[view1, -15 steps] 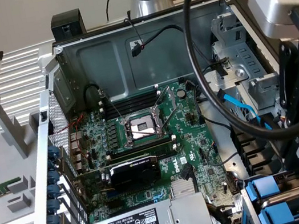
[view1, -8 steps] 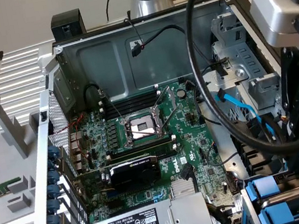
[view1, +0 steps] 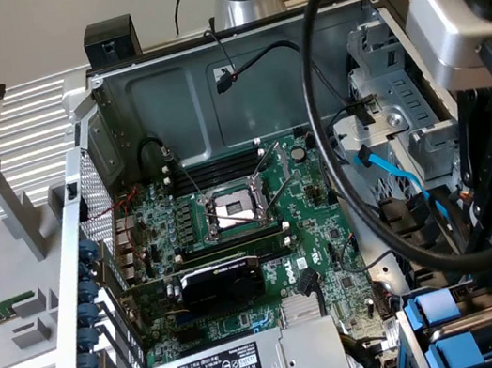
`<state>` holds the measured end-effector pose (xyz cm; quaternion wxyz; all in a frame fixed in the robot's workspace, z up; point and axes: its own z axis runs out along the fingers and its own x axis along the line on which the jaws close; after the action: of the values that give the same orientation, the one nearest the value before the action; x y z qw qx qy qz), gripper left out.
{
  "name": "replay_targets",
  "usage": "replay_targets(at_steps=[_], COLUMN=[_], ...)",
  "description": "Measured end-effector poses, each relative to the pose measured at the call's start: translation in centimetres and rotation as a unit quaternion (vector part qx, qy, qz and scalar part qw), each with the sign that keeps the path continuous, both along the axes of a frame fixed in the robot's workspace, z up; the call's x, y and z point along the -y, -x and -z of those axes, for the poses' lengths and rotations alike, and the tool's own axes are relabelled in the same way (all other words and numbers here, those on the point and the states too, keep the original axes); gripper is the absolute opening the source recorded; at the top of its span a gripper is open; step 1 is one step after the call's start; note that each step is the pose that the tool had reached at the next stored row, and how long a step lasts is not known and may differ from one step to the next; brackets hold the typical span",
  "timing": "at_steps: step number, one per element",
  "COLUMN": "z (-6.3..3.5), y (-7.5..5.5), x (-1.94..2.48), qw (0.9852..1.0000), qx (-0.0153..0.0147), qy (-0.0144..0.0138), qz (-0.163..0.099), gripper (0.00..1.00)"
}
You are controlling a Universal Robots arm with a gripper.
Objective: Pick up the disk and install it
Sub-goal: 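Insert the second disk wire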
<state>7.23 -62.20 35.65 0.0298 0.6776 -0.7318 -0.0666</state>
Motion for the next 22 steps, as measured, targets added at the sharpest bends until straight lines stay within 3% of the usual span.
replay_targets(at_steps=[3,10,16,22], z=[0.02,0.12,0.18,0.17], y=[0.00,0.26,0.31,0.28], x=[0.00,-0.11,-0.61,-0.61], qw=[1.0000,0.9998,0.9997,0.9997], qx=[0.0038,0.0042,0.0050,0.0048], qy=[0.0001,-0.0005,-0.0008,-0.0007], qz=[-0.008,-0.019,-0.025,-0.025], gripper=[0.16,0.16,0.16,0.16])
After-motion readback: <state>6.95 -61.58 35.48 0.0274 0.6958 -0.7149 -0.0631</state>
